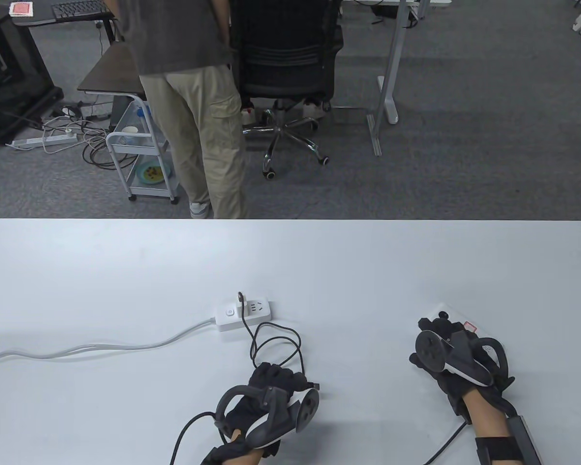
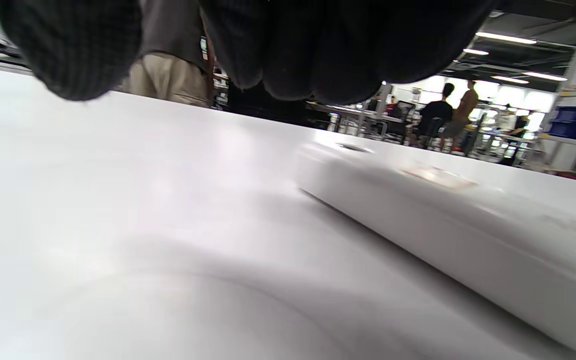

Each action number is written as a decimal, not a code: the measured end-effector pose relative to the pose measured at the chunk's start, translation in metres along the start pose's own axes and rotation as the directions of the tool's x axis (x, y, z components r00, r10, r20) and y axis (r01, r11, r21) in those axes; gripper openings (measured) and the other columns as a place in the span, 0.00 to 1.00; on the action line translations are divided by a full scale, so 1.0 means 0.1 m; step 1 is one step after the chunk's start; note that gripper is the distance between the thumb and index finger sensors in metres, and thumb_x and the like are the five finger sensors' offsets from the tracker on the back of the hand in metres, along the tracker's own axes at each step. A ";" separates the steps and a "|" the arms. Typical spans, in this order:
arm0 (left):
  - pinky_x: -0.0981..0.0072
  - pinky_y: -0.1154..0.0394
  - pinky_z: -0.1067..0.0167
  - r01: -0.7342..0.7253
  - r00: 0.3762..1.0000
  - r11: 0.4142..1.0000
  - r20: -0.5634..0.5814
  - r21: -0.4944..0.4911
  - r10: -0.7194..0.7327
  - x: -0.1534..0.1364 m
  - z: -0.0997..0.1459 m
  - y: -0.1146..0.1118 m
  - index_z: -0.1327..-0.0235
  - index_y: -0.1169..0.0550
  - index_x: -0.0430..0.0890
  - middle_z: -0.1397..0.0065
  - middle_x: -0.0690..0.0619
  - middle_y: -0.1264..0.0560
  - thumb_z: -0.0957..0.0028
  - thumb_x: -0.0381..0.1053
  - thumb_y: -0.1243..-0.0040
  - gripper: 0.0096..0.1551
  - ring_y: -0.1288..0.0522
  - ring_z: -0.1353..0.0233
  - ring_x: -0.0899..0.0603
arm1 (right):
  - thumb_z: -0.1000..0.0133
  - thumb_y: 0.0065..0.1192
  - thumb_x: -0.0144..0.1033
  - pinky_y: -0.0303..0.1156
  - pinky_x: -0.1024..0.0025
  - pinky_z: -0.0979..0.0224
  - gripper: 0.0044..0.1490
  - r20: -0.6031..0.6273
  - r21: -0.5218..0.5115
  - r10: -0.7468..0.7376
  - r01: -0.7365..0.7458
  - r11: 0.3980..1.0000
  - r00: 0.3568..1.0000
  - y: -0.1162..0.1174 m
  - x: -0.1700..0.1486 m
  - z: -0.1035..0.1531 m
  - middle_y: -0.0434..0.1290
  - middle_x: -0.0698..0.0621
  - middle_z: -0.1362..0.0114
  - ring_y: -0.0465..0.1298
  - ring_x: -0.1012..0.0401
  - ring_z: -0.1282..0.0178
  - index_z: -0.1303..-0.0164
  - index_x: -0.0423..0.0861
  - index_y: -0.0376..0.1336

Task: Unplug the charger and disconnect the battery pack

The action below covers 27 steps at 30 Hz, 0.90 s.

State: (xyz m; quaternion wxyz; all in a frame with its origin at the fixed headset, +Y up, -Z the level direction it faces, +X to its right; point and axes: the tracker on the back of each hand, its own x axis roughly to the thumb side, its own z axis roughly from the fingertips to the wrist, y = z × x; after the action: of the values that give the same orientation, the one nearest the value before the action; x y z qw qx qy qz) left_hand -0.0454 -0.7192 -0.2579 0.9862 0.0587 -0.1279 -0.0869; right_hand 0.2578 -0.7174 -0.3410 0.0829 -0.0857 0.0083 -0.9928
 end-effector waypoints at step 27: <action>0.66 0.26 0.22 -0.036 0.999 0.998 0.005 0.057 0.036 0.00 0.02 -0.01 0.42 0.19 0.69 0.35 0.70 0.16 0.49 0.65 0.43 0.22 0.16 0.28 0.56 | 0.53 0.55 0.64 0.69 0.45 0.29 0.48 0.246 -0.074 0.002 0.016 0.997 0.969 -0.02 0.80 0.57 0.66 0.47 0.21 0.72 0.48 0.28 0.23 0.52 0.58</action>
State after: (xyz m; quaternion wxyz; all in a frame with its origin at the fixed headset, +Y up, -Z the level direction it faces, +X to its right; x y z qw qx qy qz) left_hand -0.0455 -0.7200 -0.2561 0.9853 0.0844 -0.1332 -0.0656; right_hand 0.1892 -0.7293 -0.2711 0.0764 -0.2110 0.0352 -0.9739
